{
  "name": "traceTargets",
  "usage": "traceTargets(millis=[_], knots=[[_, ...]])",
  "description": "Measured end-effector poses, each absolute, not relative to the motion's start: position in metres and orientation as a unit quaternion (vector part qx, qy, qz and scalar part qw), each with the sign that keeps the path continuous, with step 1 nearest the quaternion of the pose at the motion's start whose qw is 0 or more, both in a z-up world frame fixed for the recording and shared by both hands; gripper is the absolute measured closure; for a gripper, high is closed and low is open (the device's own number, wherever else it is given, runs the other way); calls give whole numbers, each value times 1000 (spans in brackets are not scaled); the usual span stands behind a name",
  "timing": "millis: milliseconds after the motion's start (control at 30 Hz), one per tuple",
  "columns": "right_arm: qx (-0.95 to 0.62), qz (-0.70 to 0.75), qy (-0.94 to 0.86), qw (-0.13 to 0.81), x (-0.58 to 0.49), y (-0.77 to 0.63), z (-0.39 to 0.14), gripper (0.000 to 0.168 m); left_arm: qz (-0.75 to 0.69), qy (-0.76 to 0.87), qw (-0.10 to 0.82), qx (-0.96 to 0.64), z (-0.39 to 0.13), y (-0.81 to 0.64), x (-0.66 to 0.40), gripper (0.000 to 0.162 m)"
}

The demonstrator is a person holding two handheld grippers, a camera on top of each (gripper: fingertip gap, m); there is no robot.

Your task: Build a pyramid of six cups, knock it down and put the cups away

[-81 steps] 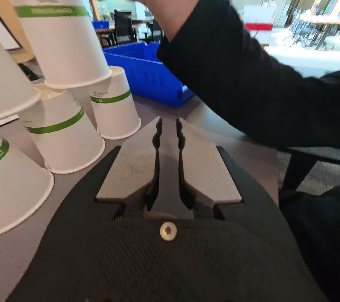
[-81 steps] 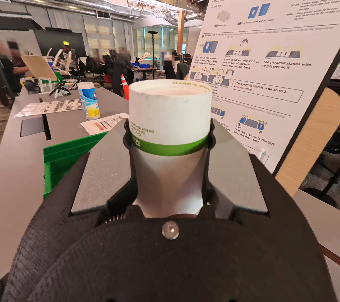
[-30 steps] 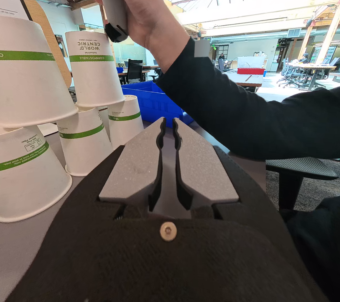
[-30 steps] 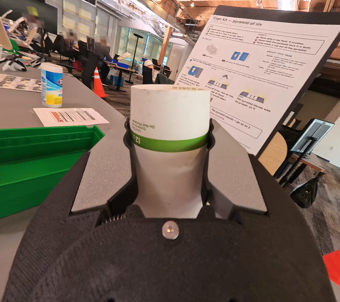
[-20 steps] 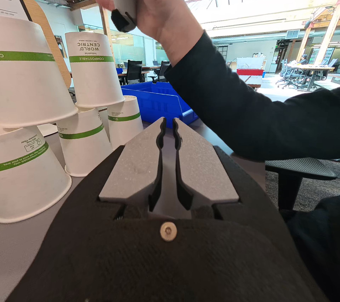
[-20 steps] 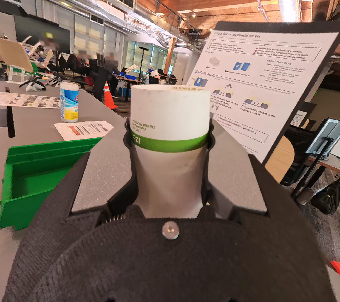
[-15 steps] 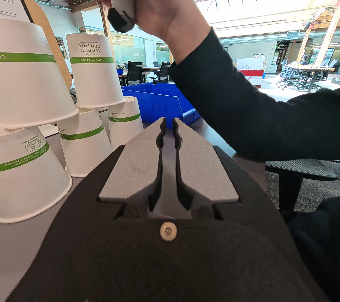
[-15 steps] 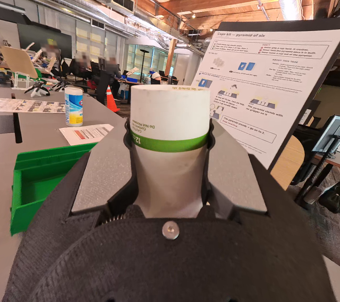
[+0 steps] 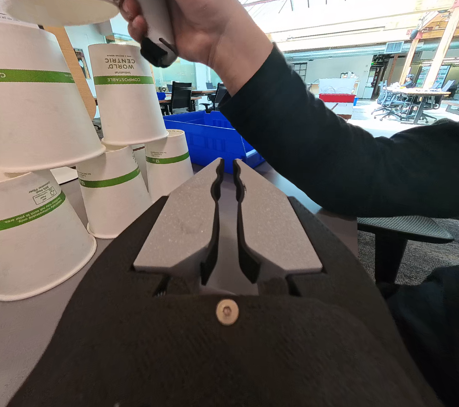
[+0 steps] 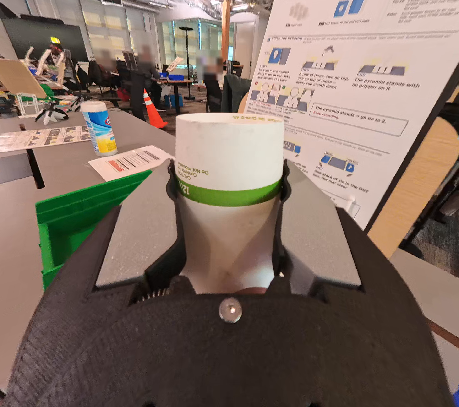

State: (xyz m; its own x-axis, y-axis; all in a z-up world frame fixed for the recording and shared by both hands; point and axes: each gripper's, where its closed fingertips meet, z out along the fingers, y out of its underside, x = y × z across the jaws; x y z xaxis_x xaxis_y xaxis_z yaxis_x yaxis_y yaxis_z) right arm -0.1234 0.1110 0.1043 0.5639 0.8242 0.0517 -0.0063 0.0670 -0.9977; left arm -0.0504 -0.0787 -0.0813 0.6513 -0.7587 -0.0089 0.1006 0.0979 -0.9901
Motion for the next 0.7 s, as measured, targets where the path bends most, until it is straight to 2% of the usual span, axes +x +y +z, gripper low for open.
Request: traceTargets(millis=[33, 700], knots=[[-608, 314, -343, 644, -125, 114, 100, 85, -313, 277, 687, -595, -81, -79, -50, 158], [-657, 251, -401, 587, -148, 129, 87, 84, -314, 281, 684, -595, -82, -80, -49, 157]])
